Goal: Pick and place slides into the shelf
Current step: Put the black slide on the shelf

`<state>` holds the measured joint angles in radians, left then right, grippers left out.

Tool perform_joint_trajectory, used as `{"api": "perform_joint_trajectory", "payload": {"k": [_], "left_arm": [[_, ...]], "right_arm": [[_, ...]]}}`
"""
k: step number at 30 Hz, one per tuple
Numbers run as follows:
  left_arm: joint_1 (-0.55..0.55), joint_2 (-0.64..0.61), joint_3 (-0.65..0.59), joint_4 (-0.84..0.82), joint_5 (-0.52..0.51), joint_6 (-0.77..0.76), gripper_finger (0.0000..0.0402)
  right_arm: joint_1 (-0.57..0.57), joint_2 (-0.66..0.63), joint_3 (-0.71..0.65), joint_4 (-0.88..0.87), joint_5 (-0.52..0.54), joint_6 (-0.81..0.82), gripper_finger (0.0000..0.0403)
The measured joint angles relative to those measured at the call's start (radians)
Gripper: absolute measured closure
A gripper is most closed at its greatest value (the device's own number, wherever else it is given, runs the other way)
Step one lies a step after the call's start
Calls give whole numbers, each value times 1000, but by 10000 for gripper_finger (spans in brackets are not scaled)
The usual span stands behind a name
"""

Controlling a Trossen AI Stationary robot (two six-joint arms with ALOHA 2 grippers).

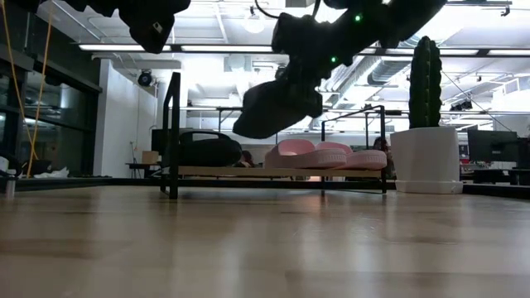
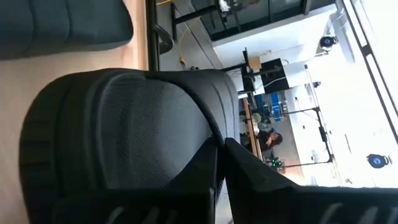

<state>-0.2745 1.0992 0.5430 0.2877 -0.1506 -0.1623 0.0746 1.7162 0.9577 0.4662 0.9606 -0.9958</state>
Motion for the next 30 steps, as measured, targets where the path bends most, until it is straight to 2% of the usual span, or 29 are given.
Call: {"api": "perform_joint_trajectory", "payload": {"k": [7, 11, 19, 30], "left_arm": [[0, 0, 0, 0, 0, 0, 268], [0, 0, 0, 0, 0, 0, 268], [0, 0, 0, 1, 0, 0, 268], [0, 0, 0, 1, 0, 0, 268]], "right_arm": [[10, 45, 0, 77, 0, 11, 403], [15, 73, 0, 94, -56, 53, 403], [14, 135, 0, 143, -48, 45, 403], [16, 145, 2, 153, -53, 82, 403]]}}
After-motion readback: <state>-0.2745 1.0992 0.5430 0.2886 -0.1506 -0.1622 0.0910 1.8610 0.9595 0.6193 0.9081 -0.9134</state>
